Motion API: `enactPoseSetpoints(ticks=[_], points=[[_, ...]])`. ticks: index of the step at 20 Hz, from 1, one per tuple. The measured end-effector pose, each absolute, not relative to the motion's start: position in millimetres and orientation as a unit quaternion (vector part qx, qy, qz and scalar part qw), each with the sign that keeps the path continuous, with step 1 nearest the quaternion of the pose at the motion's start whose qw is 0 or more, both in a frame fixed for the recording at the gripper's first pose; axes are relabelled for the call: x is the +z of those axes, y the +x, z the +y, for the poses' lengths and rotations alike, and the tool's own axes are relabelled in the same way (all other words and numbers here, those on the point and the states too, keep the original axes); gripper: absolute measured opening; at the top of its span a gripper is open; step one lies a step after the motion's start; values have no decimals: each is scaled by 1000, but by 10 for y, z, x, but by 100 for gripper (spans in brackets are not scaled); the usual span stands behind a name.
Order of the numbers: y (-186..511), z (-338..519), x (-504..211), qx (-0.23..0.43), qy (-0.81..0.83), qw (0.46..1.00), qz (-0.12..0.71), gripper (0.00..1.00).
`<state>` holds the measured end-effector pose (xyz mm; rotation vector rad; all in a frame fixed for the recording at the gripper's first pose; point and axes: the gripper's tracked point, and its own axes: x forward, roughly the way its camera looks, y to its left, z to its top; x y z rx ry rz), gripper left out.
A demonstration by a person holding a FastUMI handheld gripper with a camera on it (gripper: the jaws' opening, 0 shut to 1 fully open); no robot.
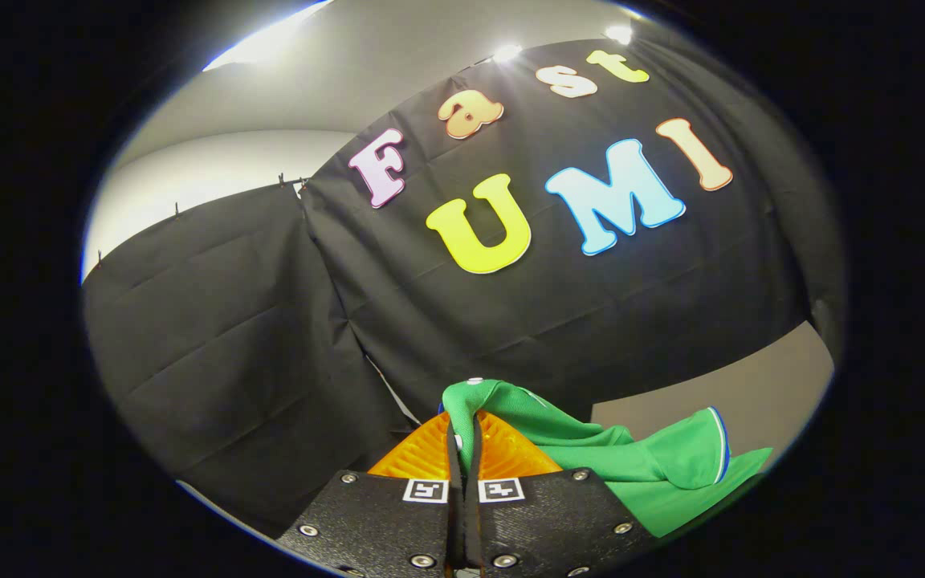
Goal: Put the clothes into the washing machine and then close the washing machine lid.
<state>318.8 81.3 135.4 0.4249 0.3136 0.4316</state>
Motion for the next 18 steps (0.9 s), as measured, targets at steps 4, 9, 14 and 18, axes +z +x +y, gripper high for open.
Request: enactPoseSetpoints(ticks=[4,9,14,18], points=[[3172,1161,1433,231,209,938,155,0],[3131,1625,1466,254,206,931,160,0],[3101,2065,1385,273,207,924,172,0],[3077,2345,1238,281,209,917,191,0]])
